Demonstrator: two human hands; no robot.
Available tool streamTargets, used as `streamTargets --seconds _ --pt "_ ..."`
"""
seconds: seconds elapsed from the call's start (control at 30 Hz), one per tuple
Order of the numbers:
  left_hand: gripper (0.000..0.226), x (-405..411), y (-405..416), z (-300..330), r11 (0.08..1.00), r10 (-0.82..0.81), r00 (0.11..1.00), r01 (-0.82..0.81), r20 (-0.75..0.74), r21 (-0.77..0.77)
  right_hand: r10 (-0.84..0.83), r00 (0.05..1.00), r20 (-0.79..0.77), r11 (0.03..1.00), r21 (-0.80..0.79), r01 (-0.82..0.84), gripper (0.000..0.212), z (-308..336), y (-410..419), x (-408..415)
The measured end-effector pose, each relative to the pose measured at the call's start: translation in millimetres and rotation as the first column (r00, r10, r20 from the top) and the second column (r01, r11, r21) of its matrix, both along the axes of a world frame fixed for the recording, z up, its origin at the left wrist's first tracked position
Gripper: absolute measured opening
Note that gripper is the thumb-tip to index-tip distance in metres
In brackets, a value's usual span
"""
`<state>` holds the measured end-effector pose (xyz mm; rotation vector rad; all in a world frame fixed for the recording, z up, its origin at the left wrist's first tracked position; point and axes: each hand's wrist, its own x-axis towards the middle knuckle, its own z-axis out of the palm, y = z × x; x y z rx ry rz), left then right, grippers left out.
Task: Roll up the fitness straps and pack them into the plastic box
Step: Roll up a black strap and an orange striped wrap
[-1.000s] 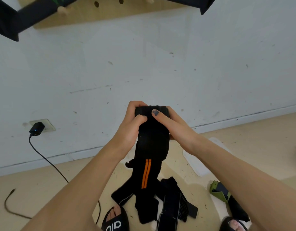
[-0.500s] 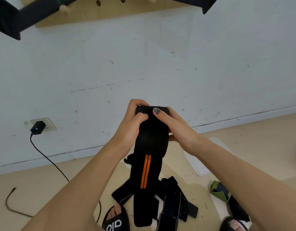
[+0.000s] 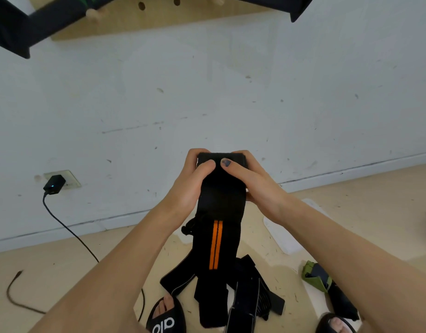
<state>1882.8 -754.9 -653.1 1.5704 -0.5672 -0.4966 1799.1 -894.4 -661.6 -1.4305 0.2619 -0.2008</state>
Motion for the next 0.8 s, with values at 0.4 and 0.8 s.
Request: streamTargets --seconds 0.4,0.8 --pt "0.035 1.8 1.2 -7.3 0.997 -0.032 0.997 0.037 -0.072 0.060 -0.045 0.996 0.082 0.985 -0.162 0.058 0.028 -1.1 -3.5 -1.3" --pt "0.033 9.3 8.1 -5.2 0.997 -0.060 0.998 0.058 -0.036 -0.057 0.060 0.997 -0.056 0.998 -0.023 -0.061 0.041 -1.2 -2.8 0.9"
